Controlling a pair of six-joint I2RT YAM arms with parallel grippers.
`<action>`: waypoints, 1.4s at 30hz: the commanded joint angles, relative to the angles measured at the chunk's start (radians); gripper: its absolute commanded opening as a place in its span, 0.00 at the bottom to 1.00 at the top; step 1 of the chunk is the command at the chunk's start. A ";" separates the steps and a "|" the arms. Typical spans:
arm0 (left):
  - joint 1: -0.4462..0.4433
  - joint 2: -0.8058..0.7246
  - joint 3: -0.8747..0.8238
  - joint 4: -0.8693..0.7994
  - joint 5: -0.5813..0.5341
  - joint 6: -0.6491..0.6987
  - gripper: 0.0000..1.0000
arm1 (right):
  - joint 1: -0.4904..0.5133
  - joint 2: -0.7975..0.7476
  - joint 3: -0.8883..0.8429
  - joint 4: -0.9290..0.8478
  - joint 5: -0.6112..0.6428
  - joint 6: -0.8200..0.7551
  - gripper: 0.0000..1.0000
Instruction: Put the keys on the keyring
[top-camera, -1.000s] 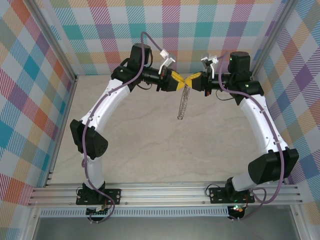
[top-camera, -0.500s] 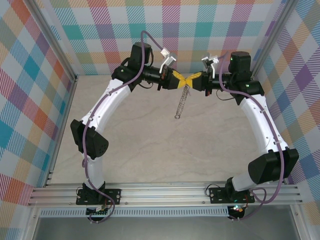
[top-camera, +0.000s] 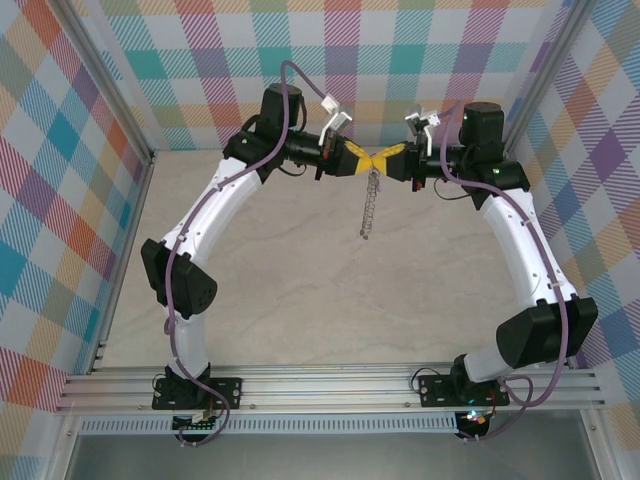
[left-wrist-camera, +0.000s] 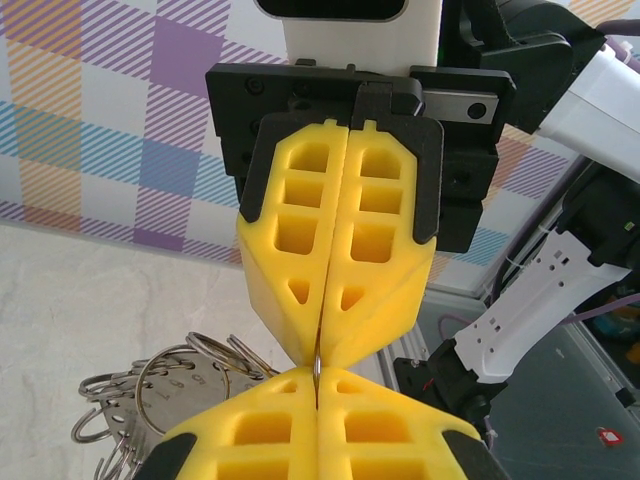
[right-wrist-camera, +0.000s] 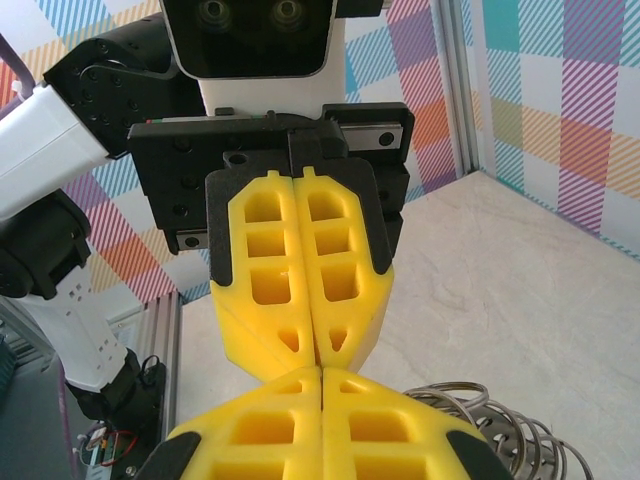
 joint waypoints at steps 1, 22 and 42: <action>-0.032 0.011 0.042 0.037 0.025 -0.008 0.06 | 0.003 0.009 -0.004 0.046 -0.050 0.010 0.00; -0.042 -0.094 -0.221 0.459 -0.206 -0.221 0.00 | -0.115 -0.174 -0.249 0.439 0.095 0.349 0.49; -0.036 -0.268 -0.500 0.786 -0.287 -0.348 0.00 | -0.094 -0.272 -0.556 0.679 0.129 0.451 0.57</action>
